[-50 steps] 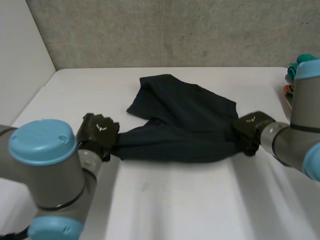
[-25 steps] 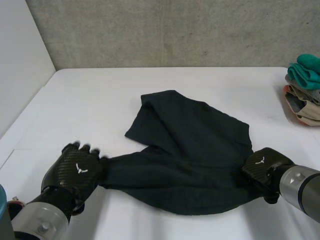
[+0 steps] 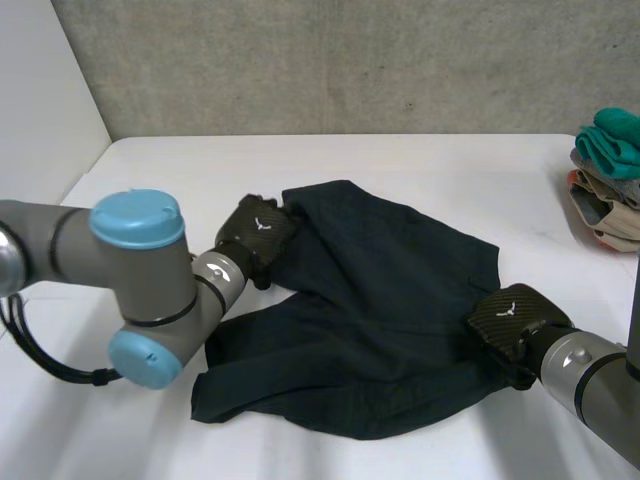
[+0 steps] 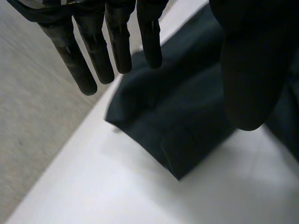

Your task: Fold the laundry.

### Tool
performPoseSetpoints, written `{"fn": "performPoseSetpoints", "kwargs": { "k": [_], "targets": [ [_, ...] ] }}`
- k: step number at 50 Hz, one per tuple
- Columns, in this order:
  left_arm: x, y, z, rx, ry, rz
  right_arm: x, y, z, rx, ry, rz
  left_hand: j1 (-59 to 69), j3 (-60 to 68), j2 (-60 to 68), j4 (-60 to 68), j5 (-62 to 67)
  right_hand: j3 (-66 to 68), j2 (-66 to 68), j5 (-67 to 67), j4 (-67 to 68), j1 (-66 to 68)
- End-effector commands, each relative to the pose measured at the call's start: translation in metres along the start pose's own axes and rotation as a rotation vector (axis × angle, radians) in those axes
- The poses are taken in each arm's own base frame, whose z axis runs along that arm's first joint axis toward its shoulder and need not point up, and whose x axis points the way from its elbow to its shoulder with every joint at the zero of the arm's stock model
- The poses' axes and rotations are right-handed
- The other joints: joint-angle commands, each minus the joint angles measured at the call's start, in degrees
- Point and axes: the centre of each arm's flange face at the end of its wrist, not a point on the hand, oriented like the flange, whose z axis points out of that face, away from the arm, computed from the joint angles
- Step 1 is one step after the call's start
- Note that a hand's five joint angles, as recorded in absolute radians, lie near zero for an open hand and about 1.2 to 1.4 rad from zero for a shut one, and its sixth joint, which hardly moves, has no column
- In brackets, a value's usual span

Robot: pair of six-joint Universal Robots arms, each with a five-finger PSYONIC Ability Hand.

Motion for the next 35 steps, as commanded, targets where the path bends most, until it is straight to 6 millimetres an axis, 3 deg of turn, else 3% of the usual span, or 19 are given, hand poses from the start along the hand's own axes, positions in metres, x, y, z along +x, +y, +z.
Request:
{"fn": "performPoseSetpoints", "kwargs": {
  "k": [1,9,14,22,29,35],
  "targets": [
    [0.004,0.025,0.021,-0.067,0.02,-0.011,-0.003,0.002,0.002,0.001,-0.005,0.0,9.81,9.75,9.73,9.38,9.32,12.06,12.32,13.67,11.87,22.89],
    [0.008,0.034,0.03,-0.076,0.024,-0.012,0.0,0.003,0.003,0.0,0.005,0.006,32.34,32.27,32.26,31.91,31.85,12.06,12.32,13.67,11.87,22.89],
    [0.008,0.037,0.031,-0.09,0.011,-0.014,0.001,0.003,0.004,0.001,0.009,0.008,54.67,54.61,54.59,54.24,54.18,12.06,12.32,13.67,11.87,22.89],
    [-0.005,0.04,0.026,-0.167,-0.112,-0.001,0.002,0.003,0.004,0.009,0.016,0.008,54.72,54.65,54.64,54.29,54.22,12.06,12.32,13.67,11.87,22.89],
    [-0.018,0.039,0.007,-0.259,-0.248,0.007,-0.001,0.001,0.004,0.022,0.014,0.021,54.72,54.65,54.64,54.29,54.22,12.06,12.32,13.67,11.87,22.89],
    [-0.013,0.038,0.002,-0.265,-0.238,0.009,-0.002,0.002,0.004,0.021,0.01,0.022,54.72,54.65,54.64,54.29,54.22,12.06,12.32,13.67,11.87,22.89]
  ]
}}
